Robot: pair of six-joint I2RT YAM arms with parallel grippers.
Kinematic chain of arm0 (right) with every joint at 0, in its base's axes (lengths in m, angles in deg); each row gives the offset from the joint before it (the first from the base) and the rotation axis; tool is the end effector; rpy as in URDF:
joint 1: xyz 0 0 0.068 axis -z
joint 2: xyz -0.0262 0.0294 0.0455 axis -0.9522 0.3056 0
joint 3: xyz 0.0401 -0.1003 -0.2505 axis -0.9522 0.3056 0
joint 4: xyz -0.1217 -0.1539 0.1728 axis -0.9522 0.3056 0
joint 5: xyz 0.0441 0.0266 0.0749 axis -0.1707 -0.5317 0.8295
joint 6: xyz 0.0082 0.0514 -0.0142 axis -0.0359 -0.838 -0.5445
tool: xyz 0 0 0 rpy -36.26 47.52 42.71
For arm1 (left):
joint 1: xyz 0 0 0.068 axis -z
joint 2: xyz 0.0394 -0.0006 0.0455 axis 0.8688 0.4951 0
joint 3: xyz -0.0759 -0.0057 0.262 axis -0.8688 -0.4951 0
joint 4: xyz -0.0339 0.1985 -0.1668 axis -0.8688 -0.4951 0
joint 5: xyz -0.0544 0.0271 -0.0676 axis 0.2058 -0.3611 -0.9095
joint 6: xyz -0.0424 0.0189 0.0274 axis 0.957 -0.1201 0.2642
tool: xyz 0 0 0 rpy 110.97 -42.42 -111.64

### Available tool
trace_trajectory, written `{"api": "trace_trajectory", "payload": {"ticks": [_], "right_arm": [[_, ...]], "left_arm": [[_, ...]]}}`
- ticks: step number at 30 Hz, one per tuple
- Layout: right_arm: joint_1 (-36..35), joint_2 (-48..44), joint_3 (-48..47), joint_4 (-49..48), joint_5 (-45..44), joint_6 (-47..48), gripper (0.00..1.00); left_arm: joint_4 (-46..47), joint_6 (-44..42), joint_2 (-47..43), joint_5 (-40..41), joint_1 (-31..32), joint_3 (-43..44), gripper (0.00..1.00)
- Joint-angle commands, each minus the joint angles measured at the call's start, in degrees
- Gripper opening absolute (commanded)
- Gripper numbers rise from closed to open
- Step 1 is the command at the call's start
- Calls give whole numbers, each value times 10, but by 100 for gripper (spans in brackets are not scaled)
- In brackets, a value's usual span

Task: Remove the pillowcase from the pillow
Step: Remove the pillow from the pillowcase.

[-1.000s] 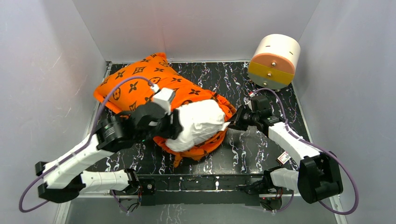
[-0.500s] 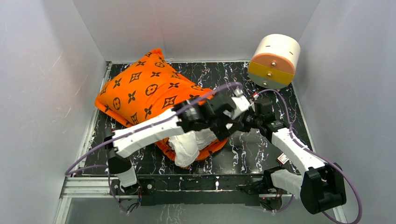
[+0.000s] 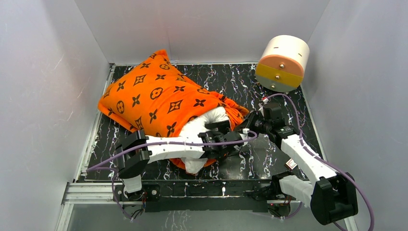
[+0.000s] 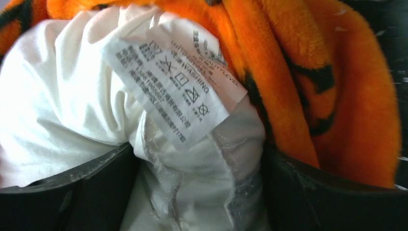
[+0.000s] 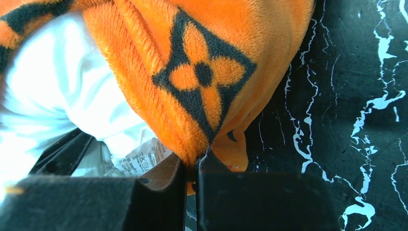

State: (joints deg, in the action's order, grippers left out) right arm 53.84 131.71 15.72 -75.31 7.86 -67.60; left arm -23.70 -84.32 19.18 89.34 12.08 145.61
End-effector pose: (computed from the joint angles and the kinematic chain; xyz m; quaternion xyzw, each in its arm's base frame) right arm 0.2054 0.0815 0.2292 0.1479 0.8759 0.3696 0.2726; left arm 0.1374 -0.3588 0.2375 0.5671 0.6989 0.1467 0.4104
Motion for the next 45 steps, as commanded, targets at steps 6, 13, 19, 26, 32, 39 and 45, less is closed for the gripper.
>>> {"api": "trace_trajectory", "payload": {"ticks": [6, 13, 19, 26, 32, 39, 45], "right_arm": [[17, -48, 9, 20, -26, -4, 0], [20, -42, 8, 53, -79, 3, 0], [35, -29, -9, 100, -186, 19, 0], [83, 42, -21, 91, -225, 48, 0], [85, 56, -41, 82, -177, 74, 0], [94, 78, -59, 106, -246, 101, 0], [111, 164, -87, 67, -212, 86, 0]], "left_arm": [[99, -8, -56, 162, -37, -77, 0], [76, 25, -134, 135, -37, -62, 0], [-3, 101, -201, 101, -38, -31, 0], [-121, 227, -285, 118, -38, -38, 0], [-172, 302, -335, 100, -38, -45, 0], [-166, 322, -388, 30, -38, -35, 0], [-204, 351, -440, 11, -38, -7, 0]]}}
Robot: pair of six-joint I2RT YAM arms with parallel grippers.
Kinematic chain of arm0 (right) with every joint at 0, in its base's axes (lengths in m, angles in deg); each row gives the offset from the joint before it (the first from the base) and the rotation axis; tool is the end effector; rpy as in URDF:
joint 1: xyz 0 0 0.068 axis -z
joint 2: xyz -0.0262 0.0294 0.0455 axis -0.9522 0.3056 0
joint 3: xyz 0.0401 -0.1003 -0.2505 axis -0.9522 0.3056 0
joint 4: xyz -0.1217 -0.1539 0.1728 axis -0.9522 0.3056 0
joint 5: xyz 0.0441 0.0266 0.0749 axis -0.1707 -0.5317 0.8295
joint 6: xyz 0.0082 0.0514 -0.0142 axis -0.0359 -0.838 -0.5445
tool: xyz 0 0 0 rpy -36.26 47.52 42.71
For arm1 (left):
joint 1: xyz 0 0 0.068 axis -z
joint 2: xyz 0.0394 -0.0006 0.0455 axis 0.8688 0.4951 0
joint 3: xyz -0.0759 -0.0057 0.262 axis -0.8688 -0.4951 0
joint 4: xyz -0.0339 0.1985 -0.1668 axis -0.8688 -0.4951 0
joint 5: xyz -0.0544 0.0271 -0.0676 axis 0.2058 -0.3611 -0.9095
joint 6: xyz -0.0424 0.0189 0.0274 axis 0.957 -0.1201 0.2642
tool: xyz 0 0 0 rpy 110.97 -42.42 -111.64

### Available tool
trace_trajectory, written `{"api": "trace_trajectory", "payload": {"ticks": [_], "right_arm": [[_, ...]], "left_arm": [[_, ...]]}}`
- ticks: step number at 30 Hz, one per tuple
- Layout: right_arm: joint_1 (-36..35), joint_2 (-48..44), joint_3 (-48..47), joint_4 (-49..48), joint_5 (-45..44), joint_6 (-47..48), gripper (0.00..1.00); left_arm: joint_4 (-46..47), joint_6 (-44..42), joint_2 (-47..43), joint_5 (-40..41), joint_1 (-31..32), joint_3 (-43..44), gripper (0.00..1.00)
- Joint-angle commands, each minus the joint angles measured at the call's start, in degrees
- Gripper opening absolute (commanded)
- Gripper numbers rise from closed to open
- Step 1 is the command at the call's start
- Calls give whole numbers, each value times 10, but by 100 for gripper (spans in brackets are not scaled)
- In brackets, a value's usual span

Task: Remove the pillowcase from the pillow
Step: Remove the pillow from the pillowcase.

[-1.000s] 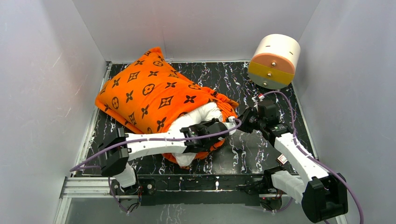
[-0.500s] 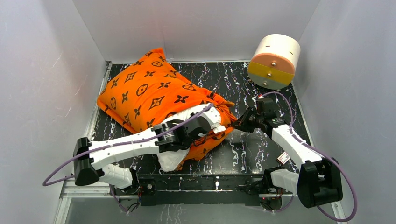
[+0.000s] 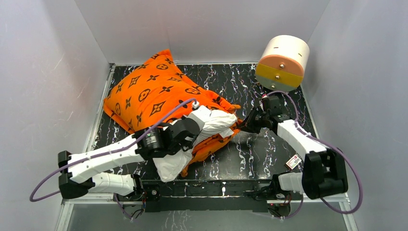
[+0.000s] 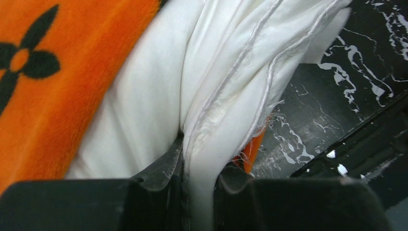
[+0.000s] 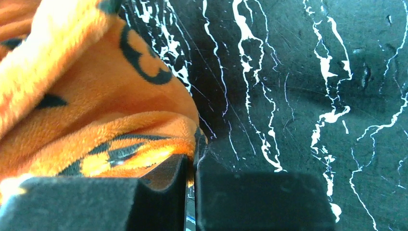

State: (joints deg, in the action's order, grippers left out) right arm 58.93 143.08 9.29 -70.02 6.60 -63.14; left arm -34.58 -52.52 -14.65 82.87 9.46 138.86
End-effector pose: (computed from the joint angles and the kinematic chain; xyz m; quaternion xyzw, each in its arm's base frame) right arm 0.2410 0.0691 0.2154 0.1800 0.9056 0.3045 0.2338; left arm 0.1043 -0.2276 0.3617 0.3009 0.8129 -0.0972 0.4890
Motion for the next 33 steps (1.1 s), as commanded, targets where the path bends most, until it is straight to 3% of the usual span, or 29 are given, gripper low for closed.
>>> {"api": "trace_trajectory", "payload": {"ticks": [1, 8, 9, 13, 16, 19, 24, 28, 31, 33], "right_arm": [[60, 57, -31, 8, -189, 39, 0], [59, 43, -53, -8, -49, 69, 3], [59, 29, -50, -6, -25, 74, 9], [58, -49, -32, 29, 23, 78, 65], [58, -110, -22, 83, 24, 62, 80], [59, -179, 9, 78, 78, 32, 83], [59, -261, 68, -18, 155, -67, 82], [58, -209, 70, -82, 181, -81, 71], [44, -134, 59, -203, 218, -65, 75], [17, -61, 20, -226, 220, -53, 76]], "left_arm": [[-102, 38, -104, 76, -12, 62, 0], [-63, 52, -108, 35, -12, 35, 0], [-51, 55, -105, 28, -12, 31, 0], [-7, 80, -76, 10, -12, 24, 0], [26, 100, -58, -5, -12, 16, 0], [66, 110, -47, -18, -12, 0, 0], [109, 102, -17, -97, -12, -1, 0], [122, 63, 4, -184, -12, 9, 0], [120, 48, 7, -226, -12, 7, 0], [120, 48, 3, -249, -12, 0, 0]]}}
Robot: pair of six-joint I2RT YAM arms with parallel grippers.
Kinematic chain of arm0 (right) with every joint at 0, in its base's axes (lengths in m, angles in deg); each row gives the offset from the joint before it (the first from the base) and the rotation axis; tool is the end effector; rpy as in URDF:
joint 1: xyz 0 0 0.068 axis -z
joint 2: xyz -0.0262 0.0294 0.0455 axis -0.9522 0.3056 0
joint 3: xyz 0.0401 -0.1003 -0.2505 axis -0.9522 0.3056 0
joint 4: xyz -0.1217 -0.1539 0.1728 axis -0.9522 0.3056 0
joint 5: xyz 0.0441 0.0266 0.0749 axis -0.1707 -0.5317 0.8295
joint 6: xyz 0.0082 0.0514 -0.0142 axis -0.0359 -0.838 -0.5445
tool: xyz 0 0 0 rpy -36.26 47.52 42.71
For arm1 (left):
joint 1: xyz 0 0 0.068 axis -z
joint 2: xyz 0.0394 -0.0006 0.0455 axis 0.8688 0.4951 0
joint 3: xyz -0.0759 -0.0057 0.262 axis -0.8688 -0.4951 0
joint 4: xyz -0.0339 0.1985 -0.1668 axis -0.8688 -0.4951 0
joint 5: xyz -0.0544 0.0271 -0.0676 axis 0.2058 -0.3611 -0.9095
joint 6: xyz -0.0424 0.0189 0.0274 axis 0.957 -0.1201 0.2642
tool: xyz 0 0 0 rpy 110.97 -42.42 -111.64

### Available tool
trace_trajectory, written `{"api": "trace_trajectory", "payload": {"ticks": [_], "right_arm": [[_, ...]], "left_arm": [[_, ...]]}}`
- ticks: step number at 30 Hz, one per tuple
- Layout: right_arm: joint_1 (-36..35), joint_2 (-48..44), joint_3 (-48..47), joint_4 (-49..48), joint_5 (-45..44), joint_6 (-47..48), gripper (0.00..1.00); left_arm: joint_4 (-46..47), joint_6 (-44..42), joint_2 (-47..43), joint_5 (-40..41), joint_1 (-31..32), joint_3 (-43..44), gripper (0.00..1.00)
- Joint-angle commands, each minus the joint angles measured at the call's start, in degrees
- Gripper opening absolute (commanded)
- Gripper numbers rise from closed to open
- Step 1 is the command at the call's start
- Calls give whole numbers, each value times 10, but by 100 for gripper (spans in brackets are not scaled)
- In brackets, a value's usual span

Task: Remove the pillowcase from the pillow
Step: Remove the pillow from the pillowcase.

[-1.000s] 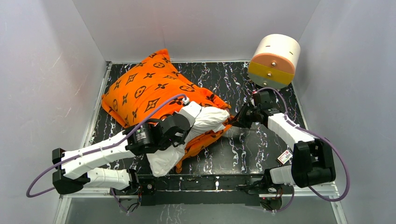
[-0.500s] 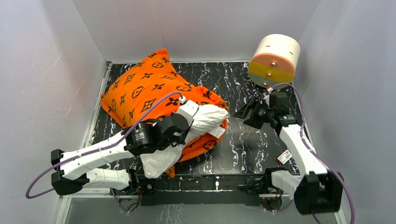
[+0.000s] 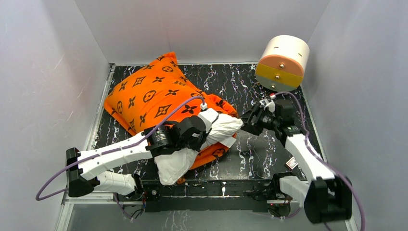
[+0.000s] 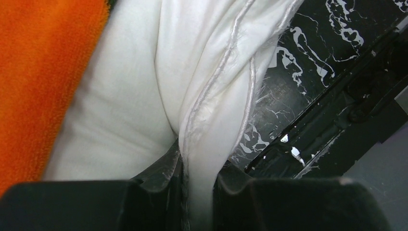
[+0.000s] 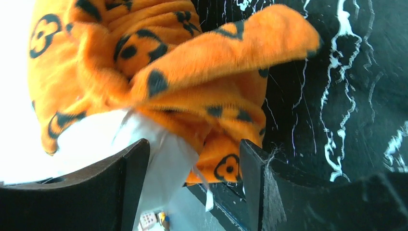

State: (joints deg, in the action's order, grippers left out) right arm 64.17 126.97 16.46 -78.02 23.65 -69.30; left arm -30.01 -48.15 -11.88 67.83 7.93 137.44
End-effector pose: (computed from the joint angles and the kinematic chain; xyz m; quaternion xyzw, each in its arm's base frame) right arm 0.2030 0.0501 0.2477 0.1492 0.8292 0.4624 0.2763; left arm 0.1098 -0.2461 0.3464 0.3205 0.8239 -0.2043 0.4204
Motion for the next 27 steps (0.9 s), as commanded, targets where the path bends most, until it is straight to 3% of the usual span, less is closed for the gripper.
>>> {"api": "trace_trajectory", "payload": {"ticks": [1, 3, 5, 7, 9, 10, 13, 20, 24, 27], "right_arm": [[-53, 138, -84, -129, 44, 34, 76], [-80, 198, -137, -112, 17, 68, 75], [-93, 237, -160, -131, 13, 63, 67], [-95, 266, -179, -149, -2, 56, 51], [-94, 286, -213, -126, -43, 64, 27], [-95, 295, -233, -113, -65, 70, 23], [-95, 310, -292, -66, -110, 90, 24], [-122, 361, -353, -11, -66, 120, 29], [-130, 330, -329, 61, -151, 140, 41], [-130, 262, -320, 127, -269, 160, 52]], "left_arm": [[74, 5, -25, -107, 4, 13, 0], [70, 5, -29, -127, 4, 13, 0], [66, 6, -33, -145, 5, 11, 0], [54, 5, -35, -158, 5, 10, 0], [38, 4, -33, -171, 5, 9, 0], [33, 1, -32, -198, 5, 7, 0], [28, 0, -30, -241, 5, -4, 0], [47, 6, -40, -229, 5, -16, 0], [89, 24, -57, -163, 5, -31, 0], [106, 39, -64, -100, 5, -40, 0]]}}
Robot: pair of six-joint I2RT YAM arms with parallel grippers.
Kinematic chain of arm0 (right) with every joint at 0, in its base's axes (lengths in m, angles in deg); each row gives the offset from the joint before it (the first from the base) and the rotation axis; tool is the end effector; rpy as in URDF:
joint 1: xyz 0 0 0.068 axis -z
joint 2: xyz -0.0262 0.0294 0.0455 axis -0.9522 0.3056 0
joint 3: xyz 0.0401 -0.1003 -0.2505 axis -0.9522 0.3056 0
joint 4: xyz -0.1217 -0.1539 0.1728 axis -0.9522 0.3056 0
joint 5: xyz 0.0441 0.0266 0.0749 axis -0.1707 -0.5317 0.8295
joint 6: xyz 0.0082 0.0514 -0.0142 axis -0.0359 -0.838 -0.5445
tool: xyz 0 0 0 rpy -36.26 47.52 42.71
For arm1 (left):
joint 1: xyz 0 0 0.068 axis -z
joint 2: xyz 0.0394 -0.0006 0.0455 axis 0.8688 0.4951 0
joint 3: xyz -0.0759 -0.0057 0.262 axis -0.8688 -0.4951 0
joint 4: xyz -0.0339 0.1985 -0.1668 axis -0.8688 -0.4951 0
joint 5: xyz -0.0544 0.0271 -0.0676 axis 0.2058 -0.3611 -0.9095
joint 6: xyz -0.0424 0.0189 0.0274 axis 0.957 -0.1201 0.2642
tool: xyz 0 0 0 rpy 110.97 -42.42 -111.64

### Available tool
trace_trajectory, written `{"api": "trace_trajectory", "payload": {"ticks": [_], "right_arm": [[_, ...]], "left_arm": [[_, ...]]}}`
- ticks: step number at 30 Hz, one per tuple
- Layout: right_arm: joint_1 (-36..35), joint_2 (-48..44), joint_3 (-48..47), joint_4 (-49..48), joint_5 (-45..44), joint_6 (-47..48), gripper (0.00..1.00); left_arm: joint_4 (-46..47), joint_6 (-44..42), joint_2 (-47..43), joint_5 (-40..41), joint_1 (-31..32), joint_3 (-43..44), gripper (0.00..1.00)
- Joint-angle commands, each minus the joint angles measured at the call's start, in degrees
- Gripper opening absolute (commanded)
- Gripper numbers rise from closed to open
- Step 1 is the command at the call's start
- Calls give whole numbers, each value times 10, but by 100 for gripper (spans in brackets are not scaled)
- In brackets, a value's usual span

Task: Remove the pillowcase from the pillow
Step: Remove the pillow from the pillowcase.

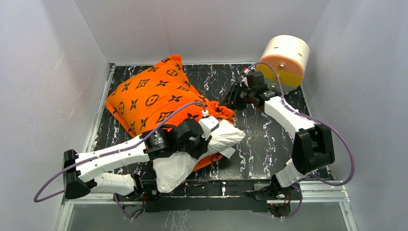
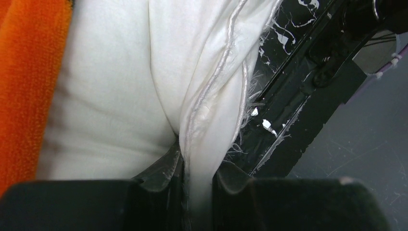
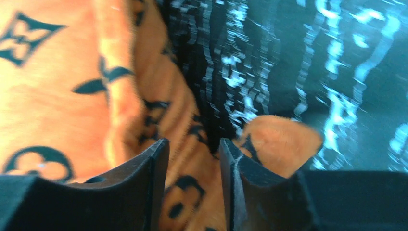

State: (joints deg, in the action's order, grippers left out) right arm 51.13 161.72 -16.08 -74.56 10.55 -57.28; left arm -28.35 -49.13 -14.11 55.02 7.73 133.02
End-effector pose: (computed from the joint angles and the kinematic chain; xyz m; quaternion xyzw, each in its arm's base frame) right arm 0.3259 0.1408 0.2741 0.0348 0.8808 0.3710 0.2920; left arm 0.1006 -0.2418 0.3317 0.3766 0.8098 -0.2740 0.3567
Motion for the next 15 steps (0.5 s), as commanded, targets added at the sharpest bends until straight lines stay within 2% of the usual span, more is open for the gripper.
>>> {"api": "trace_trajectory", "payload": {"ticks": [1, 2, 3, 5, 7, 9, 10, 11, 13, 14, 15], "right_arm": [[1, -116, 8, 112, -171, 45, 59], [1, -148, 10, 132, -202, 51, 67], [1, -178, 15, 151, -225, 56, 79], [1, -241, 29, 188, -274, 60, 92], [2, -314, 50, 220, -279, 56, 98], [1, -370, 80, 245, -249, 40, 99], [1, -397, 97, 248, -220, 23, 99], [2, -423, 117, 247, -194, 0, 99], [2, -475, 162, 226, -146, -65, 99], [2, -499, 188, 206, -125, -99, 99], [1, -521, 224, 176, -103, -145, 99]], "left_arm": [[91, 48, -42, 43, 7, 5, 0], [91, 49, -41, 58, 7, 6, 0], [91, 51, -40, 74, 7, 6, 0], [98, 51, -39, 96, 7, 7, 0], [112, 52, -32, 109, 6, 9, 0], [131, 52, -19, 107, 6, 15, 1], [140, 52, -9, 105, 6, 19, 10], [148, 49, 2, 104, 6, 25, 22], [149, 33, 31, 109, 6, 46, 65], [135, 22, 42, 112, 6, 65, 77], [121, 13, 50, 115, 6, 85, 84]]}}
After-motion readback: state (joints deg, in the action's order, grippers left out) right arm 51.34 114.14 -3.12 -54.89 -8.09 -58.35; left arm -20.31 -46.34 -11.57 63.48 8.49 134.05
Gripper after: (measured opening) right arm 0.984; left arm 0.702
